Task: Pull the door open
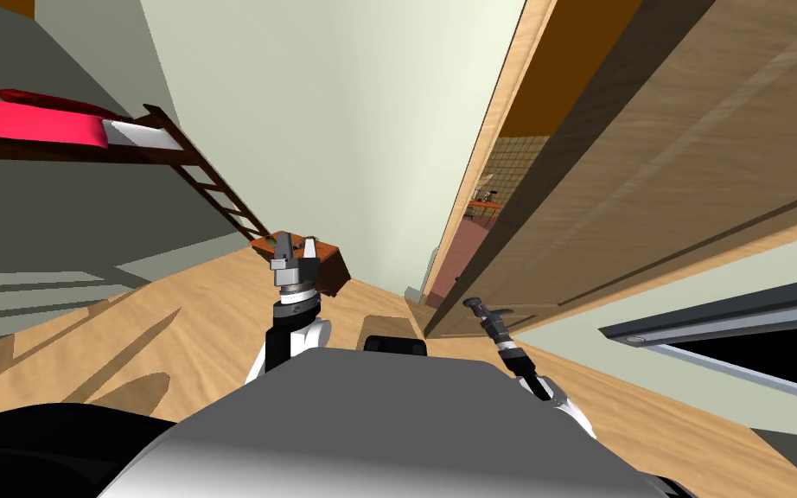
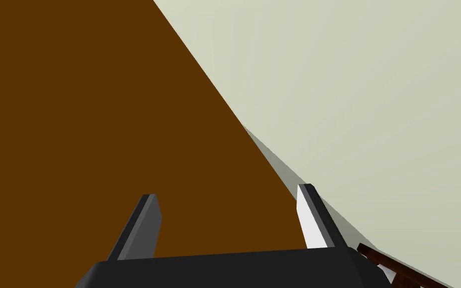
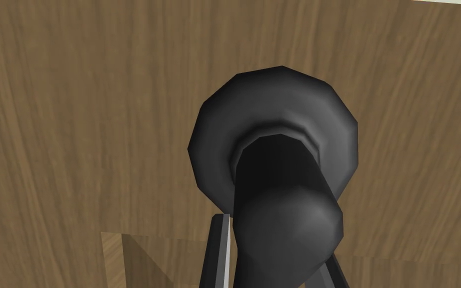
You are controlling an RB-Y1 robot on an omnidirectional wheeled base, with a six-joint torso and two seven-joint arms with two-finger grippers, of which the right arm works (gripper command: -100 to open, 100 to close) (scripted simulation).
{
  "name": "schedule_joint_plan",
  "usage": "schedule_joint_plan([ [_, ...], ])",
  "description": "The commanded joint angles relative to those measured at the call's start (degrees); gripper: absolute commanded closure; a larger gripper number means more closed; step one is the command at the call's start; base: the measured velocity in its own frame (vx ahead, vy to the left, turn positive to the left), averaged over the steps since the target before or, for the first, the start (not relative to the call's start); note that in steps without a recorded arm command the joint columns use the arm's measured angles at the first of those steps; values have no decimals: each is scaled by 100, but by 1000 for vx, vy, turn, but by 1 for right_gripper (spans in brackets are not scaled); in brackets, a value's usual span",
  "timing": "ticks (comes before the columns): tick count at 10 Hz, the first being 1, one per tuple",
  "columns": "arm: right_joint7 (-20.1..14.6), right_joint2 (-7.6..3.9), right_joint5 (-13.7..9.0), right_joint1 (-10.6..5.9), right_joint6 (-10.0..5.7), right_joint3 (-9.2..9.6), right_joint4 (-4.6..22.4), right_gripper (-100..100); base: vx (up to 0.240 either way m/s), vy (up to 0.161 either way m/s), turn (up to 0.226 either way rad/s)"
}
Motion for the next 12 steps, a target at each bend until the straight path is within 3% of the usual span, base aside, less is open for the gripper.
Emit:
schedule_joint_plan([
  [1, -26, -74, -1, 45, -167, -35, 78, 100, -205, -39, 121],
  [2, -20, -32, 3, 37, -77, -14, 19, 100, -85, -13, 12],
  [12, -111, -189, 70, 119, -669, -40, 411, 100, -221, -99, 189],
])
